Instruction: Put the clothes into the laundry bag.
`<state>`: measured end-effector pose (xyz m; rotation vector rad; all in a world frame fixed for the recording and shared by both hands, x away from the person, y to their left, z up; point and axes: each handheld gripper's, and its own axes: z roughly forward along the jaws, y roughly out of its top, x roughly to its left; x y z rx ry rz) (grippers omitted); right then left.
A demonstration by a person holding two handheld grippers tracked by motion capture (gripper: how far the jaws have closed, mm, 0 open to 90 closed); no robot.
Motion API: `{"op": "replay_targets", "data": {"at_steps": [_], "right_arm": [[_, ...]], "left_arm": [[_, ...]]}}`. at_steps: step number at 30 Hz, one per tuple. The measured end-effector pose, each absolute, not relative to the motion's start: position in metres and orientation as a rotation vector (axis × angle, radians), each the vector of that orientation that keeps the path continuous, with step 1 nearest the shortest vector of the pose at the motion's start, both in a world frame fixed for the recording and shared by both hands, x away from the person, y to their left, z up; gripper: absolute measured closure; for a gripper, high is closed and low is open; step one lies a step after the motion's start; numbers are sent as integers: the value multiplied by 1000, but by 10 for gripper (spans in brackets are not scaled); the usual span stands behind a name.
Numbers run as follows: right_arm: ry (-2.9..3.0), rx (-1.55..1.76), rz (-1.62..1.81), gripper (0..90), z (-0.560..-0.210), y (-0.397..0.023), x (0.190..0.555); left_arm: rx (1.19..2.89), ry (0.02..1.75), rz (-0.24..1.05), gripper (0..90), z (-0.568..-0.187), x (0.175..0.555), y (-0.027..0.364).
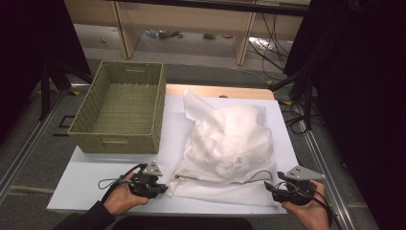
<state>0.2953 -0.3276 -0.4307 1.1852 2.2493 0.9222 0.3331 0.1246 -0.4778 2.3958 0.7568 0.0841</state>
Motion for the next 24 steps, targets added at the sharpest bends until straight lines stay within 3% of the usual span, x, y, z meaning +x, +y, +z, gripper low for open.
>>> {"op": "replay_targets", "data": {"at_steps": [3, 7, 13, 24], "right_arm": [[2245, 1161, 928, 391, -431, -326, 291], [2262, 1150, 960, 385, -434, -320, 286], [2251, 1151, 976, 372, -432, -317, 283], [2274, 1141, 1022, 365, -432, -312, 278]], "left_arm": [[2402, 715, 101, 849, -475, 330, 124], [2292, 803, 118, 644, -473, 324, 122], [2224, 842, 205, 439, -462, 318, 126], [2128, 865, 233, 322, -449, 307, 137]]}}
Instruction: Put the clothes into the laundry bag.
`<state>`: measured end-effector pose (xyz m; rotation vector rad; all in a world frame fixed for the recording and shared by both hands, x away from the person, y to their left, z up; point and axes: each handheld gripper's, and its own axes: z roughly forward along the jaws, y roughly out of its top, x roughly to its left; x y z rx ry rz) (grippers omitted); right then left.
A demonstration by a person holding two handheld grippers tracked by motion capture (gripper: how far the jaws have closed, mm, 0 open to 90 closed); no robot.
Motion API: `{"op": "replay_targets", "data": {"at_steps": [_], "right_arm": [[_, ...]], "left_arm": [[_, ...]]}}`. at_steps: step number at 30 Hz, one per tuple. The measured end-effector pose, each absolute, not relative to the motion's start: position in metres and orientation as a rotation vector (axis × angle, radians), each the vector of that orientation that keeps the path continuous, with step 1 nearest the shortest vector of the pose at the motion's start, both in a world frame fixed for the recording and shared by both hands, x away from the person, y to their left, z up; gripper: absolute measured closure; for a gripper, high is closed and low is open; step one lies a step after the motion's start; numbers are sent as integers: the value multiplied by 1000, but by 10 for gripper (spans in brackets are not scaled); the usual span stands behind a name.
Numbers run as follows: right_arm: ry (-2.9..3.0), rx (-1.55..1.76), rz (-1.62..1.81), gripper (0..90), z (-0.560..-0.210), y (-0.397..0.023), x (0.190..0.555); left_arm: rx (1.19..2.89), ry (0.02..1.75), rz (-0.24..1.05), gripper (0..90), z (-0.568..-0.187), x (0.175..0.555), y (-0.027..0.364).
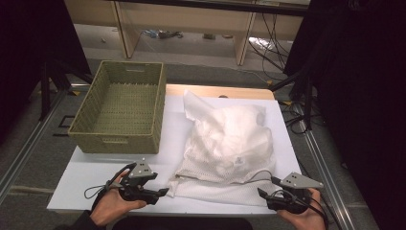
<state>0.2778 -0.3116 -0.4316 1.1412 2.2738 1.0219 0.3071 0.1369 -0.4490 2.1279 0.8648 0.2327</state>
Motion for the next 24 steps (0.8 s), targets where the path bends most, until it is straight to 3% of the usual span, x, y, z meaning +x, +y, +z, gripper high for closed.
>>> {"op": "replay_targets", "data": {"at_steps": [10, 24], "right_arm": [[2274, 1152, 1039, 338, -432, -308, 266], [2285, 1102, 1045, 320, -434, -306, 252]], "left_arm": [[2045, 871, 262, 175, -438, 296, 150], [2012, 870, 329, 172, -437, 292, 155]]}}
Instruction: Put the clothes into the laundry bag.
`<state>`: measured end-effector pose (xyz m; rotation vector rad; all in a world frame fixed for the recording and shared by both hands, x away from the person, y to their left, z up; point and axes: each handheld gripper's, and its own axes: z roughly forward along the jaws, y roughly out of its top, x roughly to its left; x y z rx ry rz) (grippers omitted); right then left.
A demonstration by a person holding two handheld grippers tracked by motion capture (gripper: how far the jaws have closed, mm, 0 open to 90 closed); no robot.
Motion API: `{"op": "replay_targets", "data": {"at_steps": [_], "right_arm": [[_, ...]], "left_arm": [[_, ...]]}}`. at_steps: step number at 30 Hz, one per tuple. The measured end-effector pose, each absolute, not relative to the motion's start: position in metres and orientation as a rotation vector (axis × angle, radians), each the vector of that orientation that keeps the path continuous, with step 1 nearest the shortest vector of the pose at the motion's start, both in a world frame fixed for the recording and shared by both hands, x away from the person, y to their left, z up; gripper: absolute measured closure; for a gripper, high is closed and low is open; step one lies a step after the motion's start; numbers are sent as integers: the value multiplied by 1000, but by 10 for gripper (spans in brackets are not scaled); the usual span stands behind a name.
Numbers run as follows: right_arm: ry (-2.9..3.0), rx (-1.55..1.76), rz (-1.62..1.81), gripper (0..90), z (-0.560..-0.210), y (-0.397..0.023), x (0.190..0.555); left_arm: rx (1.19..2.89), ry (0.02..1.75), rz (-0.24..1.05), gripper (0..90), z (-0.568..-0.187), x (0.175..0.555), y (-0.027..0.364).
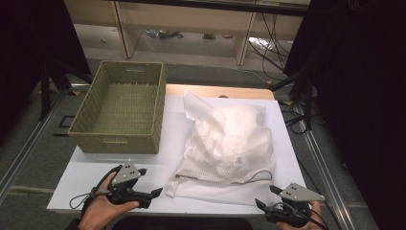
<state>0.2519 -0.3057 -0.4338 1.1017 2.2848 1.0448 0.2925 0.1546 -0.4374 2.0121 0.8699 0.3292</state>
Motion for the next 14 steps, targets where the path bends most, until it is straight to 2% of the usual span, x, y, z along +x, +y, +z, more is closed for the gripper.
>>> {"op": "replay_targets", "data": {"at_steps": [14], "right_arm": [[2287, 1113, 1038, 319, -436, -306, 254]], "left_arm": [[2019, 902, 340, 171, -441, 297, 155]]}}
